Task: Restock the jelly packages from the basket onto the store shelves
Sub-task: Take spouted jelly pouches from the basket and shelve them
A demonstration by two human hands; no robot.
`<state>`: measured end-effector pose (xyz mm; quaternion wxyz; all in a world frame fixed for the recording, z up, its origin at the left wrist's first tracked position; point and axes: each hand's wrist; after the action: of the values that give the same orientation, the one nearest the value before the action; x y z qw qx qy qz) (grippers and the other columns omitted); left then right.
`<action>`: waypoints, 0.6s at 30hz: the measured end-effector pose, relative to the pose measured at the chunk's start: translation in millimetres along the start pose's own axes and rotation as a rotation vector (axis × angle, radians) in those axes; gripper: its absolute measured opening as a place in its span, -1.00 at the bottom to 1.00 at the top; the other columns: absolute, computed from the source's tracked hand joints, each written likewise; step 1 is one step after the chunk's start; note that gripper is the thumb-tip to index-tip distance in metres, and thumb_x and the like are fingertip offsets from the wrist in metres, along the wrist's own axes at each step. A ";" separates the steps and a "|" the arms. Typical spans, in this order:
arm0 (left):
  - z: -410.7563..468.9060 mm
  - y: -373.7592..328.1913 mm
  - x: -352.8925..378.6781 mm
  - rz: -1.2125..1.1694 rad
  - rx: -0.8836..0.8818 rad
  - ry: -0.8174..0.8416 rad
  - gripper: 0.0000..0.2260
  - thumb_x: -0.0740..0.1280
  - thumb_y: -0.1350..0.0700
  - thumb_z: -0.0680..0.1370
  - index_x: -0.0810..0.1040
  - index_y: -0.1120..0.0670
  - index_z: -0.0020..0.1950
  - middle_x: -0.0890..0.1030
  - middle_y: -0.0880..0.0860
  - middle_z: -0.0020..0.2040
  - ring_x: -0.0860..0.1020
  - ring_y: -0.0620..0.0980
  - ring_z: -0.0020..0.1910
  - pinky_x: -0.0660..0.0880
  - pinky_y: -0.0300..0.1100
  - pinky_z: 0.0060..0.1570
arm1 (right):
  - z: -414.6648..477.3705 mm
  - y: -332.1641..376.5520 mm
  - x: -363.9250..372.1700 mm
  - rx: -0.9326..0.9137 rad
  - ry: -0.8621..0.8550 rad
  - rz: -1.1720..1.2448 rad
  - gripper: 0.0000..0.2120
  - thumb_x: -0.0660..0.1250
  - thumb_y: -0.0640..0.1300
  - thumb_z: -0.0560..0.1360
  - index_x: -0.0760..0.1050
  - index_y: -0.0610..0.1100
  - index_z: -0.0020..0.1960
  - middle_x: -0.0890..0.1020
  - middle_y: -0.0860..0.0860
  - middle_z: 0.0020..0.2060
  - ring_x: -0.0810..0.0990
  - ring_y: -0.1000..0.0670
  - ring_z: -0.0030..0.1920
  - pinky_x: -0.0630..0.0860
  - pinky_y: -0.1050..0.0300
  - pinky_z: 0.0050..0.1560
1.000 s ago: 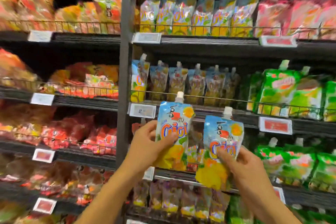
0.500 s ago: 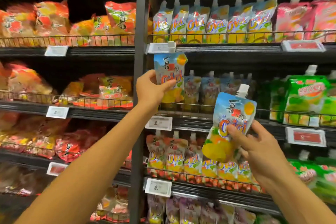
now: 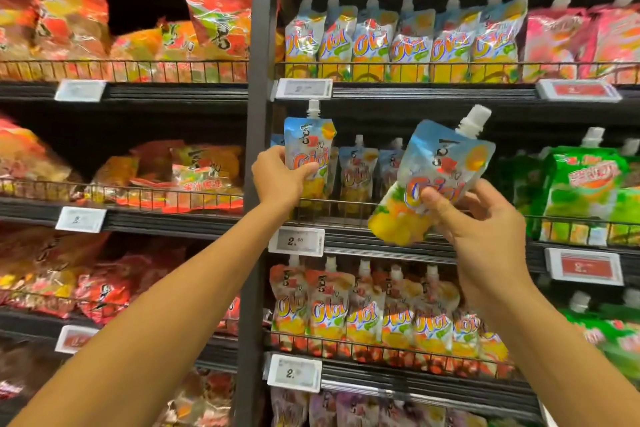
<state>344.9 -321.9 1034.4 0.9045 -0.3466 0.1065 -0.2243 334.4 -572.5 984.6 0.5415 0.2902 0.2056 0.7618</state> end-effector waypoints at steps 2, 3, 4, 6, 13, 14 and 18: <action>1.8 1.4 3.7 0.049 -0.030 0.038 -0.68 0.52 0.05 0.45 0.63 0.20 0.11 0.69 0.11 0.05 0.66 -0.02 -0.01 0.46 -0.41 -0.34 | 17.2 1.0 11.9 -0.048 -0.040 -0.008 -0.77 0.53 -0.07 0.39 0.63 0.00 0.03 0.74 0.02 -0.06 0.70 0.01 0.02 0.65 0.05 0.00; 2.1 2.8 5.3 0.078 -0.047 0.056 -0.70 0.50 0.07 0.47 0.62 0.22 0.10 0.68 0.14 0.05 0.65 0.01 -0.01 0.44 -0.39 -0.35 | 27.0 0.6 18.3 -0.062 -0.060 -0.009 -0.78 0.53 -0.12 0.40 0.63 0.01 0.02 0.73 0.02 -0.07 0.70 0.02 0.01 0.65 0.05 0.00; 2.4 4.2 6.4 0.109 -0.055 0.068 -0.72 0.47 0.09 0.49 0.60 0.23 0.11 0.67 0.15 0.07 0.64 0.02 -0.01 0.40 -0.38 -0.37 | 36.6 -0.2 24.7 -0.070 -0.076 -0.018 -0.78 0.53 -0.14 0.40 0.62 0.04 0.02 0.73 0.03 -0.06 0.69 0.03 0.02 0.65 0.03 0.02; 3.4 7.1 6.9 0.151 -0.050 0.090 -0.72 0.44 0.09 0.53 0.57 0.22 0.15 0.65 0.16 0.11 0.64 0.04 0.03 0.37 -0.39 -0.41 | 53.4 -3.8 37.2 -0.086 -0.084 -0.071 -0.77 0.54 -0.11 0.41 0.60 0.12 -0.01 0.72 0.09 -0.05 0.67 0.07 0.04 0.64 0.03 0.03; -4.3 5.7 -6.4 0.189 0.039 0.102 -0.69 0.45 0.14 0.51 0.54 0.24 0.19 0.64 0.16 0.15 0.63 -0.01 0.06 0.51 -0.47 -0.32 | 86.8 -32.3 70.7 -0.103 0.025 -0.363 -0.74 0.49 -0.08 0.45 0.59 -0.08 0.12 0.66 0.08 -0.02 0.61 0.10 0.03 0.57 0.11 0.07; -9.9 5.2 -9.2 0.161 0.060 0.078 -0.68 0.44 0.18 0.51 0.52 0.25 0.21 0.64 0.17 0.16 0.61 -0.05 0.03 0.45 -0.57 -0.36 | 89.7 -34.9 73.9 -0.101 0.051 -0.410 -0.71 0.48 -0.07 0.46 0.58 -0.13 0.15 0.65 0.05 0.00 0.61 0.06 0.04 0.56 0.12 0.05; -37.6 4.0 -18.6 0.052 0.137 0.033 -0.62 0.42 0.27 0.50 0.47 0.22 0.30 0.55 -0.03 0.09 0.50 -0.25 -0.09 0.32 -0.70 -0.29 | 102.3 -40.3 83.7 -0.083 0.108 -0.526 -0.63 0.44 -0.03 0.50 0.52 -0.22 0.21 0.63 -0.08 0.11 0.59 -0.01 0.11 0.56 0.05 0.09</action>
<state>316.9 -332.1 1004.7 0.9298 -0.2773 0.1145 -0.2132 410.4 -480.3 1054.0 0.7204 0.1632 0.2711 0.6172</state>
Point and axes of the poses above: each hand's wrist, its own z-axis towards the middle knuckle, its own x-axis out of the palm, y = z × x
